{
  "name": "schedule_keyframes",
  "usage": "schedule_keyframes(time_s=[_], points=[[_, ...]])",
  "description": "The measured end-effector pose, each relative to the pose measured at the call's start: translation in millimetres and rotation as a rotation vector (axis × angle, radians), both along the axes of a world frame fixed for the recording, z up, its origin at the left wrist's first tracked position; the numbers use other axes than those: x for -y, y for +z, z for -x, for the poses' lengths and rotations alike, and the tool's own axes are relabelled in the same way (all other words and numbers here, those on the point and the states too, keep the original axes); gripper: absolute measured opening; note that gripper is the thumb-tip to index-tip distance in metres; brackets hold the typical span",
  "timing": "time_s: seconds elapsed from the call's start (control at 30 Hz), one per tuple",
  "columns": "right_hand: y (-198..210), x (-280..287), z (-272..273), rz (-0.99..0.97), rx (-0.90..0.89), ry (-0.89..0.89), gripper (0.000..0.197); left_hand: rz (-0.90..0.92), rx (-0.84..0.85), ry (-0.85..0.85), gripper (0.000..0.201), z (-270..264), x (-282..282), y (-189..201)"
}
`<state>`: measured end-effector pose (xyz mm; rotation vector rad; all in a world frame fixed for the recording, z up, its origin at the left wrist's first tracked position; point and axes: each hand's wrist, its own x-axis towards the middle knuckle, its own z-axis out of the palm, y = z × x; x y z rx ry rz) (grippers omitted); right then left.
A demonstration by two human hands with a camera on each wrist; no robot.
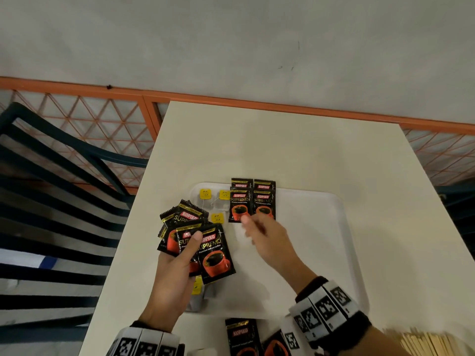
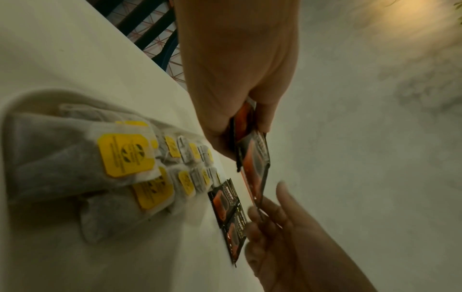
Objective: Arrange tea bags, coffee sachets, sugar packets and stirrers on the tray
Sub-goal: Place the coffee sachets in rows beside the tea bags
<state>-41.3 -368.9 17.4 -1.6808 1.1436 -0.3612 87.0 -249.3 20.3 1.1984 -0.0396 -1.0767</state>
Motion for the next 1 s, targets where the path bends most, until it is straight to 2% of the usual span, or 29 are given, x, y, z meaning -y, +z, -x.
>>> schedule_keyframes(time_s=[0.1, 0.13, 0.23, 0.27, 0.37, 0.5, 0.63, 0.73, 0.83, 0.93, 1.0], points=[[5.1, -23.8, -3.5, -0.212, 0.089, 0.226, 0.008, 0.022, 0.01, 0.0, 0.048, 1.2, 1.8, -0.1], [2.9, -28.1, -4.5, -0.242, 0.111, 0.235, 0.007, 0.03, 0.01, -0.002, 0.054, 1.1, 1.4, -0.5], [-2.4, -33.1, -5.6, -0.311, 0.17, 0.165, 0.01, 0.025, 0.031, 0.001, 0.093, 2.0, -0.9, 1.4], [-2.8, -33.2, -4.9, -0.322, 0.182, 0.149, 0.008, 0.023, 0.033, 0.011, 0.094, 1.9, -2.0, 1.0], [-8.2, -29.7, 0.4, -0.373, 0.23, 0.076, 0.009, 0.044, 0.012, 0.053, 0.065, -3.3, -6.8, -0.4], [-18.3, -15.9, 0.2, -0.463, 0.274, -0.184, 0.015, 0.035, -0.007, 0.085, 0.058, -14.9, -13.8, -5.3], [-27.8, -0.2, -6.0, -0.316, 0.107, -0.371, 0.016, 0.028, 0.004, 0.087, 0.049, -16.7, -17.8, -7.7], [-32.0, 9.7, -13.0, -0.238, 0.089, -0.415, 0.014, 0.026, 0.052, 0.061, 0.076, -16.5, -18.6, -10.2], [-35.7, 16.7, -19.3, -0.163, 0.032, -0.403, 0.015, 0.035, 0.031, 0.086, 0.056, -17.8, -19.7, -11.1], [-39.2, 20.5, -21.2, -0.089, -0.015, -0.389, 0.017, 0.034, 0.061, 0.061, 0.081, -18.1, -19.2, -13.8], [-41.0, 20.6, -21.0, -0.04, -0.046, -0.384, 0.021, 0.019, 0.058, 0.058, 0.081, -17.3, -18.5, -13.4]])
